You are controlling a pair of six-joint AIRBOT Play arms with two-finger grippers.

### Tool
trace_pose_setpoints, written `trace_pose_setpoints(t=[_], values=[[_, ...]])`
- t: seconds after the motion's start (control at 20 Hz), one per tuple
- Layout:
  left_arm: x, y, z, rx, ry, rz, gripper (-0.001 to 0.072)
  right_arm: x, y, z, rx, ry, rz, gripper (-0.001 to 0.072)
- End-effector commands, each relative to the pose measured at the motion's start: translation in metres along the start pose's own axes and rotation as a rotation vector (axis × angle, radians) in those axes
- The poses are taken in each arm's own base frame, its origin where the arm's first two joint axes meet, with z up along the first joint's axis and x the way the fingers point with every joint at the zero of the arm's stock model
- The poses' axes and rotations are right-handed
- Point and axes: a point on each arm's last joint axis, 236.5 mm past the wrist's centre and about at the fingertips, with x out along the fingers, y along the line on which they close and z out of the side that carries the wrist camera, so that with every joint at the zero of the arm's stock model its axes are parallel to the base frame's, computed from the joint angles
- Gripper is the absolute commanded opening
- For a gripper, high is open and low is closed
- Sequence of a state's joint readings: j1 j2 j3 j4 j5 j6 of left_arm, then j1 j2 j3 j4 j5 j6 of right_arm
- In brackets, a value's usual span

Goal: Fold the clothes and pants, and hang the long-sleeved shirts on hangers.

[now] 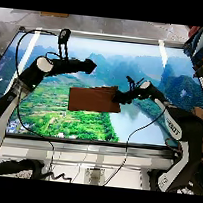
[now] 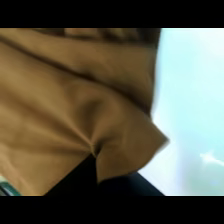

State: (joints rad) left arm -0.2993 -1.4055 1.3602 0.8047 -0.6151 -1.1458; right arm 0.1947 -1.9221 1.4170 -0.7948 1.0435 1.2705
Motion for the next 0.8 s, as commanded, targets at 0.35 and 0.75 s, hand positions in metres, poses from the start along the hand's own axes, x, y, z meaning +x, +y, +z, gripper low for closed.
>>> trace_pose_setpoints(t=[0.35,0.75], values=[[-0.03,0.023,-0.008,0.158,0.087,0.091,0.0687,-0.107,0.07,0.051,-0.199,-0.136,0.08,0.0008],[-0.135,0.037,0.06,0.295,-0.093,0.258,0.0687,-0.349,0.033,0.044,0.003,-0.529,-0.005,0.001]])
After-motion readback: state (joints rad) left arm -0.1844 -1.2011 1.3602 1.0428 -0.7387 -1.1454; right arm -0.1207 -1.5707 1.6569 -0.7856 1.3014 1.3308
